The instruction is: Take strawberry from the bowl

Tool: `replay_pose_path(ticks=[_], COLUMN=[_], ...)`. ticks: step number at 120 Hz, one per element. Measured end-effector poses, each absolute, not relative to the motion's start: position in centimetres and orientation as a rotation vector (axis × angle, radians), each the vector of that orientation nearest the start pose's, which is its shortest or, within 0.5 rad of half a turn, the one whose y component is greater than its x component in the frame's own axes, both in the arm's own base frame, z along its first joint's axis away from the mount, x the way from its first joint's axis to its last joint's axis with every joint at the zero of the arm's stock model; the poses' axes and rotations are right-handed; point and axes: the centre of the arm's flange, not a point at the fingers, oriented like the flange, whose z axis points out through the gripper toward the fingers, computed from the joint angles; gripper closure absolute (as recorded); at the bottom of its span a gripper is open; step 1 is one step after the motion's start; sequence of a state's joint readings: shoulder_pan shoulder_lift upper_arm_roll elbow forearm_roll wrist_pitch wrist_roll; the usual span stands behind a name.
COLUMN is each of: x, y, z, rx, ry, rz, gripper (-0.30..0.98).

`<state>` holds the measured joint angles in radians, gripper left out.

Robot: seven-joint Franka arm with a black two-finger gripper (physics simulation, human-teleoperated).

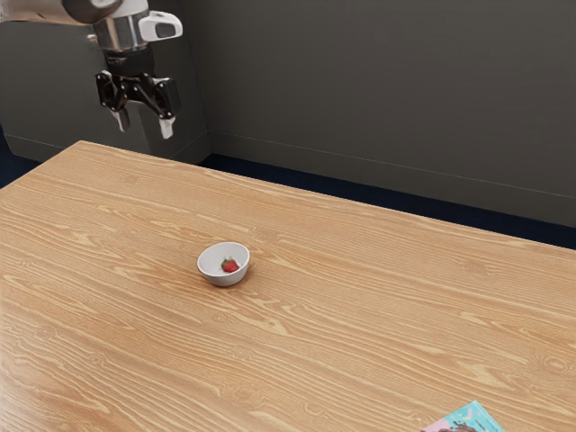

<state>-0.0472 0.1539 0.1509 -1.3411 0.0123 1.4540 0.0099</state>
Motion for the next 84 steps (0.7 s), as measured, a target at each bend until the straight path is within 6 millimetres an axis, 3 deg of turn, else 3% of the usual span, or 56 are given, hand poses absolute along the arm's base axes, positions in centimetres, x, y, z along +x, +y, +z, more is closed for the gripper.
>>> replay_pose_path(ticks=[13,40,52,61,76,84], x=[59.1,59.5,60.8,61.7,62.2,62.5], y=[4.0,4.3,3.6,3.3,3.2,3.1], z=[63.5,63.4,61.0,58.0,54.7,51.3], rx=[-3.108,-3.111,-3.115,-3.112,-3.077,-3.032], ry=[-0.104,-0.114,-0.120,-0.191,-0.516,-0.709], rz=[0.040,0.013,0.026,0.041,0.036,0.069], gripper=[0.02,0.02,0.02,0.02,0.02,0.02])
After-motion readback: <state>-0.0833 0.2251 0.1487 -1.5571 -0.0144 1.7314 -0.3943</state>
